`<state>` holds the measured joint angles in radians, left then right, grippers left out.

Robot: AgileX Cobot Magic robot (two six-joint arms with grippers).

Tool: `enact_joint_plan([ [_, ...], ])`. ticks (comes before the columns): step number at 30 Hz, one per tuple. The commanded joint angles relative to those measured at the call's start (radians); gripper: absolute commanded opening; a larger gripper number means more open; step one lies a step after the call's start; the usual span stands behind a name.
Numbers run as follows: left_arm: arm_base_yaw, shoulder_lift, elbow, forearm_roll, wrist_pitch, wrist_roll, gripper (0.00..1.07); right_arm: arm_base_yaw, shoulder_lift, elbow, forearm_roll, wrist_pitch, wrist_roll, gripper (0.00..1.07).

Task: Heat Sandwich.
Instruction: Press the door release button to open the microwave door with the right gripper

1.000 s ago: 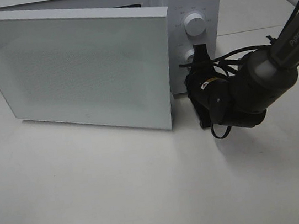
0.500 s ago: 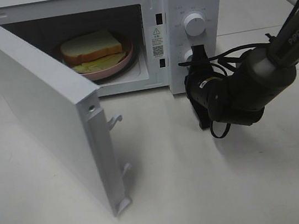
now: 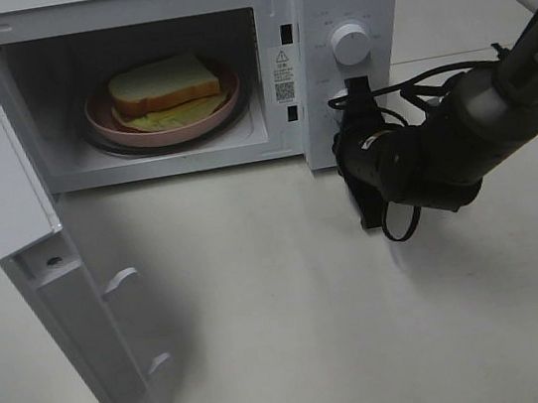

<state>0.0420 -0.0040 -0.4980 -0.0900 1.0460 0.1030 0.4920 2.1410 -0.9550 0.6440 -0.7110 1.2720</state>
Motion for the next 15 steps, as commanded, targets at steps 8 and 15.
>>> enact_joint_plan([
  [8, 0.004, -0.023, 0.002, -0.001, -0.008, -0.001, 1.00, -0.036, -0.038, -0.042, -0.111, -0.087, -0.008, 0.01],
  [15, 0.004, -0.023, 0.002, -0.001, -0.008, -0.001, 1.00, -0.036, -0.068, -0.007, -0.111, -0.058, -0.014, 0.01],
])
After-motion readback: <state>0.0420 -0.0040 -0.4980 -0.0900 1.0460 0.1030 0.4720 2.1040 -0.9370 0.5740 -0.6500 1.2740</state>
